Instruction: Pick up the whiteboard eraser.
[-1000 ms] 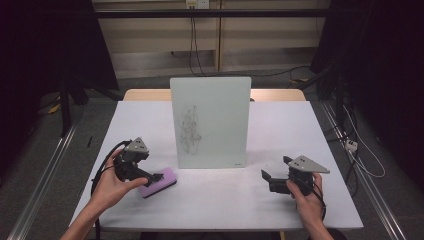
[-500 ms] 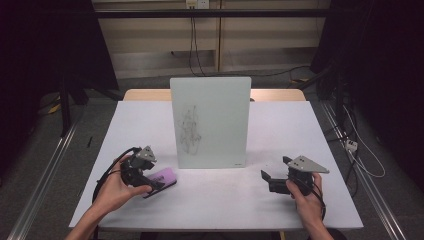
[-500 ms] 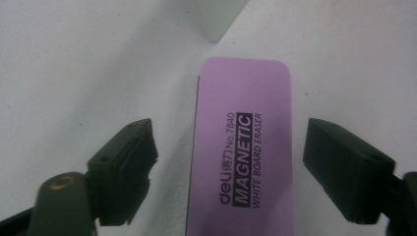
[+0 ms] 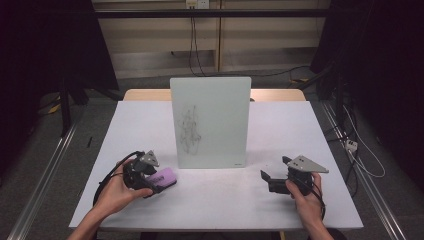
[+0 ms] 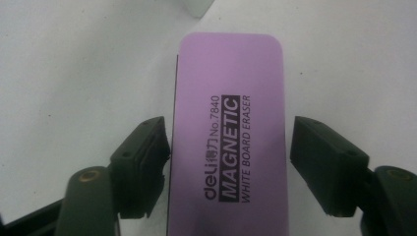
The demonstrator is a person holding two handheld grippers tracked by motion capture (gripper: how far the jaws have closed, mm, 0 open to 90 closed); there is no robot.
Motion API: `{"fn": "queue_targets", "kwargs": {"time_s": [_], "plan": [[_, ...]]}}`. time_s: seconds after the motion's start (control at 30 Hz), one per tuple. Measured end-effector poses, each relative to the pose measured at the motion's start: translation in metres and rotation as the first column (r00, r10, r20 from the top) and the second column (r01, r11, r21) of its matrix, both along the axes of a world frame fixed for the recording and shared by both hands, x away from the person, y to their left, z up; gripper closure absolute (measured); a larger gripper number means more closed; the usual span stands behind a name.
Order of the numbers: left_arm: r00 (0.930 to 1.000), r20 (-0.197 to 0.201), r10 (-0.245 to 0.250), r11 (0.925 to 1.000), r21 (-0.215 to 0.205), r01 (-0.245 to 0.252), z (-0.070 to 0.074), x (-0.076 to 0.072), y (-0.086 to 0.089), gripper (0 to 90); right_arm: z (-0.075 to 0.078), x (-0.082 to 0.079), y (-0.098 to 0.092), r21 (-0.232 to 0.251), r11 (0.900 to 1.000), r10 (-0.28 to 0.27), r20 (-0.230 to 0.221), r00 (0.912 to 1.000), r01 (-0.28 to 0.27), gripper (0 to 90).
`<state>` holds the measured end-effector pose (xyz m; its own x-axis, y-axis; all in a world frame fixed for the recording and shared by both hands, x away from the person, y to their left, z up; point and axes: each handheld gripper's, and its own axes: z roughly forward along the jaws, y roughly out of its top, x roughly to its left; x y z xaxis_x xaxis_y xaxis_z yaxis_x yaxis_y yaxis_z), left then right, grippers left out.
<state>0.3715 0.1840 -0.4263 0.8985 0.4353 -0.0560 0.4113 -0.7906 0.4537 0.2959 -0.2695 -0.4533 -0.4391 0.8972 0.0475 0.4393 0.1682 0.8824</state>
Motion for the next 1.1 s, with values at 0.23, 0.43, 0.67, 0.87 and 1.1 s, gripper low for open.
{"fn": "queue_targets", "kwargs": {"time_s": [0.23, 0.43, 0.67, 0.87, 1.1], "plan": [[0.9999, 0.006, -0.016, 0.9996, 0.024, 0.016, -0.002, 0.000, -0.001, 38.0, 0.000, 0.000, 0.001, 0.000, 1.000, 0.003, -0.001, 1.0000, -0.003, 6.3], [0.9998, 0.004, -0.022, 0.9996, 0.020, 0.021, -0.003, 0.001, -0.001, 40.6, 0.000, 0.000, 0.001, 0.000, 1.000, 0.003, -0.001, 1.0000, -0.003, 6.3], [0.9999, 0.011, -0.004, 0.9999, 0.012, 0.004, -0.001, 0.001, 0.000, 40.9, 0.000, 0.000, 0.001, 0.001, 1.000, 0.002, -0.001, 1.0000, -0.002, 6.3], [0.9989, 0.024, 0.039, 0.9976, -0.058, -0.038, 0.004, 0.001, 0.007, 41.0, 0.000, 0.001, 0.001, 0.001, 1.000, 0.002, -0.003, 1.0000, -0.002, 6.3], [0.9942, 0.036, 0.102, 0.9838, -0.152, -0.095, 0.004, -0.002, 0.019, 41.0, 0.000, 0.005, 0.004, 0.004, 1.000, 0.000, -0.005, 1.0000, 0.000, 6.3]]}}
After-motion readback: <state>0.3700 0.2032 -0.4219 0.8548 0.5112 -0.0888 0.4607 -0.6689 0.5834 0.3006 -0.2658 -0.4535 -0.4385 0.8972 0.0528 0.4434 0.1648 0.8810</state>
